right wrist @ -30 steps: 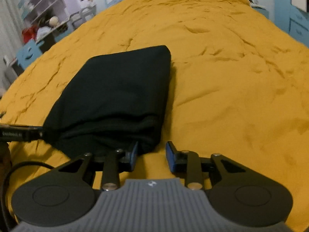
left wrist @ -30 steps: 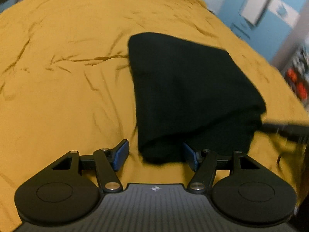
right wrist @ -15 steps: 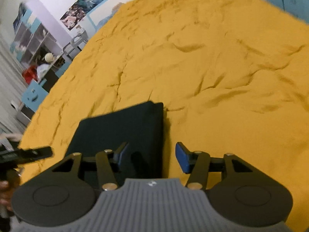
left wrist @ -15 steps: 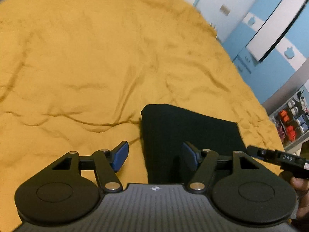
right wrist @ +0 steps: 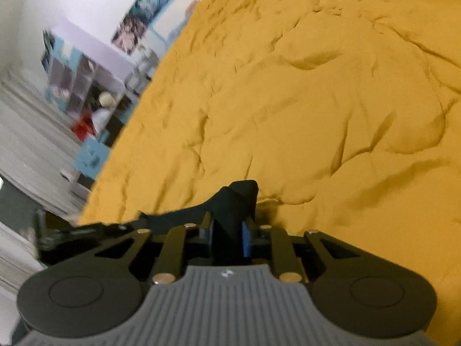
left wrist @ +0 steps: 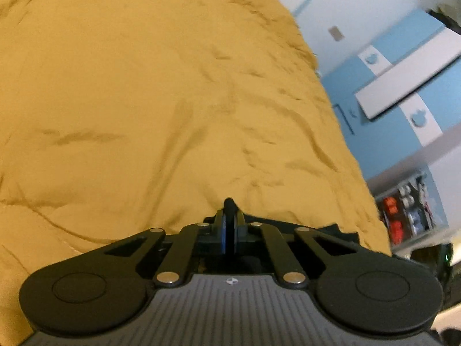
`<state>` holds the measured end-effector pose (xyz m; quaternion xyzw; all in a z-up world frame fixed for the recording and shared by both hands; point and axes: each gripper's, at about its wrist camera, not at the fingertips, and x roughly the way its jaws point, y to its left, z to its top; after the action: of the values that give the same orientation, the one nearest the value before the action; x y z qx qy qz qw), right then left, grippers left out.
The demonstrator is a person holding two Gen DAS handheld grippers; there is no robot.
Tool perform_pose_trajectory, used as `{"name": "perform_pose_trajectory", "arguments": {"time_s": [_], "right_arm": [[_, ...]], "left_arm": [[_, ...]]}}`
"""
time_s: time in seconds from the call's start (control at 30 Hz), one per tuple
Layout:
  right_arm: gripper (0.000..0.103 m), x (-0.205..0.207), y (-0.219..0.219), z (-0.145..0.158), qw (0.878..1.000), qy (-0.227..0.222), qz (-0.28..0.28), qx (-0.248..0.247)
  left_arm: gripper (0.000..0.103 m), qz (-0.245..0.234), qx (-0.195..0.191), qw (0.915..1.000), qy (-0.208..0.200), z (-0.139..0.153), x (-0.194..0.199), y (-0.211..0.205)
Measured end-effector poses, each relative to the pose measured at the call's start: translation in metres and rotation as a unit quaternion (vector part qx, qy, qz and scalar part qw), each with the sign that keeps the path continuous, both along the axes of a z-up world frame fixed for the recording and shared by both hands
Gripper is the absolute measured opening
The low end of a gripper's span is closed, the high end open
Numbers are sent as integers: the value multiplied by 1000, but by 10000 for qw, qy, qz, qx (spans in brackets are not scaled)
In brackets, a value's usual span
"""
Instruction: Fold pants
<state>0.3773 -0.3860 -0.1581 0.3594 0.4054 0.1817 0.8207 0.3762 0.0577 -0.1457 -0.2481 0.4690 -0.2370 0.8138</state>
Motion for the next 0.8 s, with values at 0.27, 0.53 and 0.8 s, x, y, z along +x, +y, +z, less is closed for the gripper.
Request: {"name": "perform_pose_trajectory", "arguments": {"time_s": [0.27, 0.53, 0.8], "right_arm": [[44, -32, -1, 13, 9989, 77, -192, -427], [43, -89, 6, 37, 9952, 267, 492, -798], [28, -121, 19, 42, 9817, 643, 1309, -1226]], "left_arm": [[57, 53, 115, 9999, -37, 16, -38, 21], [38, -646, 85, 9978, 100, 16, -93, 16], [41, -1522, 785, 9850, 233, 21, -128, 13]]}}
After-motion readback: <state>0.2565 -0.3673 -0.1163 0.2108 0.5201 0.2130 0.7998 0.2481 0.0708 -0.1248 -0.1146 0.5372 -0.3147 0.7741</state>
